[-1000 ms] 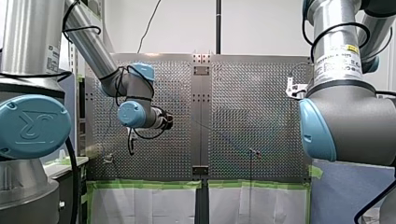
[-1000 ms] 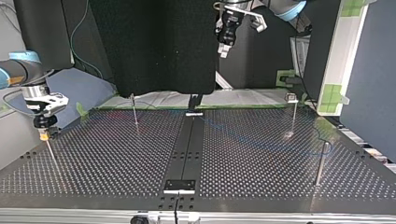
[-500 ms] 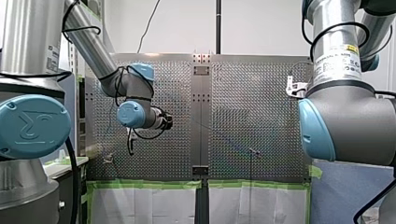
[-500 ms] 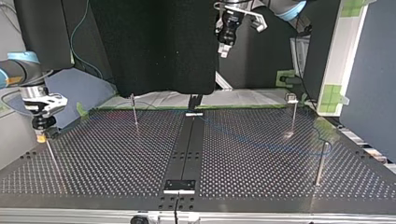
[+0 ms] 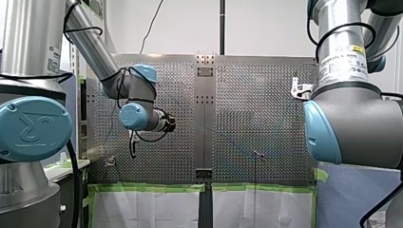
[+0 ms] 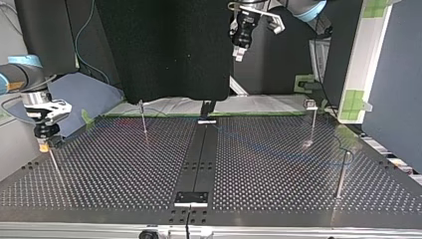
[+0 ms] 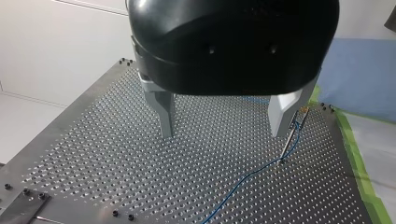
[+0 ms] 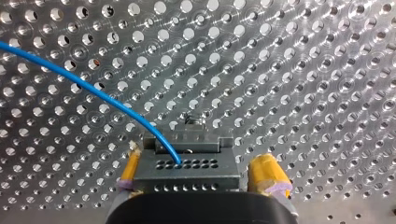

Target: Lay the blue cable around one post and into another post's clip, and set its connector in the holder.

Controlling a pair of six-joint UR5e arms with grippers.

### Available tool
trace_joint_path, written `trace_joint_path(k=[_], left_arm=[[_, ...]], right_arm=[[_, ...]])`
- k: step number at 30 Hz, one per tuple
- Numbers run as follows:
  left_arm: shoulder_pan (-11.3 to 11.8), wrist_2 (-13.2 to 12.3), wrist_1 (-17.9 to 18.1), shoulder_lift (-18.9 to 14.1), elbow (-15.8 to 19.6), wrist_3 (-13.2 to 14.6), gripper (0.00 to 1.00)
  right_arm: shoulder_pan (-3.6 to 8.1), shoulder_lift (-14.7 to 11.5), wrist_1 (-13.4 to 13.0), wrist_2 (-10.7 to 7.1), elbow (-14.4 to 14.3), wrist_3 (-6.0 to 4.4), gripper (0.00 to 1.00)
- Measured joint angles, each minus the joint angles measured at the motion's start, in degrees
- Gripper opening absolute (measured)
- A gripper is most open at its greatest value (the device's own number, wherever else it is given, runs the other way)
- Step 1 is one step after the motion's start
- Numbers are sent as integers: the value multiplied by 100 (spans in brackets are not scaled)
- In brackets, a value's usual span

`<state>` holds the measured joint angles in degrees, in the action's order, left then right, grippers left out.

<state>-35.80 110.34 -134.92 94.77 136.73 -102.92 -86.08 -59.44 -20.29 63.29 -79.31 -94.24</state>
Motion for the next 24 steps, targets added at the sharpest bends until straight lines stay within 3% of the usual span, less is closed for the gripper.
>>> trace_joint_path(k=[17,24], left_arm=[[13,10,40,0,13,0,100],[46,175,266,-1,275,-14,100]], right_arm=[[0,0,-1,0,0,0,100],[0,0,-1,0,0,0,100]])
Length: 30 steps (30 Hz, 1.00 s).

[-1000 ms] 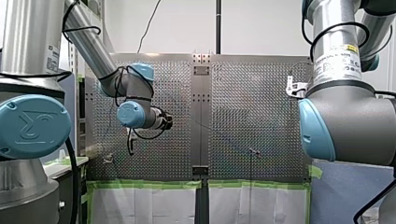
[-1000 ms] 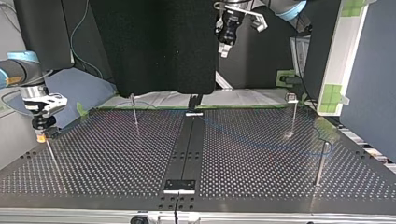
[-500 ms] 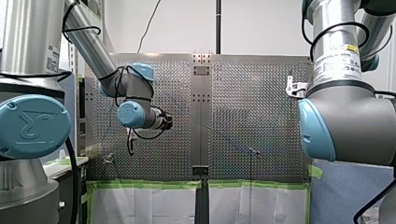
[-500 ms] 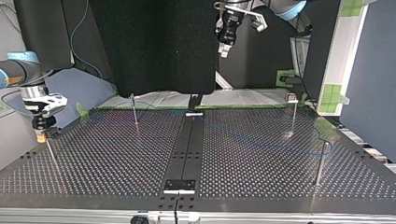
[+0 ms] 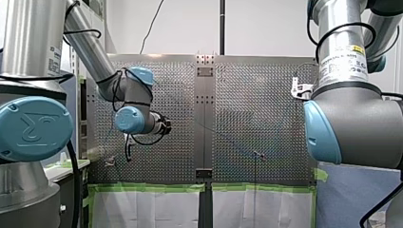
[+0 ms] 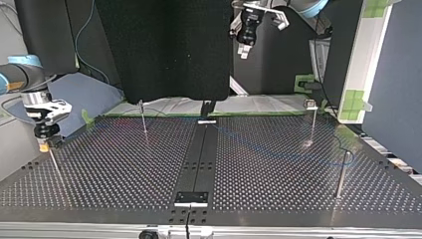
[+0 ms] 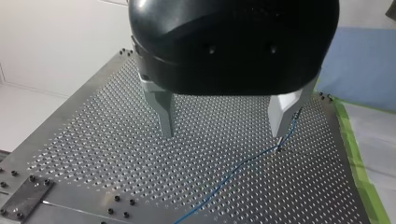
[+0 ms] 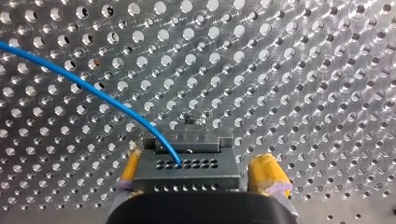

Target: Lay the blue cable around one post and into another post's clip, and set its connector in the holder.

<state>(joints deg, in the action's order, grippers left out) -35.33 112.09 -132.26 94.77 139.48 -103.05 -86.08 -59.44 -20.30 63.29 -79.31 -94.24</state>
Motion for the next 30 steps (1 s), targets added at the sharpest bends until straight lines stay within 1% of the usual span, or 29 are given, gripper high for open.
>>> trace_joint_path(k=[3,7,11,14,30], left_arm=[[22,-38,163,0,81,-1,100],[42,-161,323,0,-26,7,100],[44,-297,299,0,-168,8,100],[43,-354,267,1,-219,6,100],[42,-377,252,1,-239,5,100]], right_arm=[[0,0,0,0,0,0,100],[0,0,0,0,0,0,100],[0,0,0,0,0,0,100],[0,0,0,0,0,0,100],[0,0,0,0,0,0,100]])
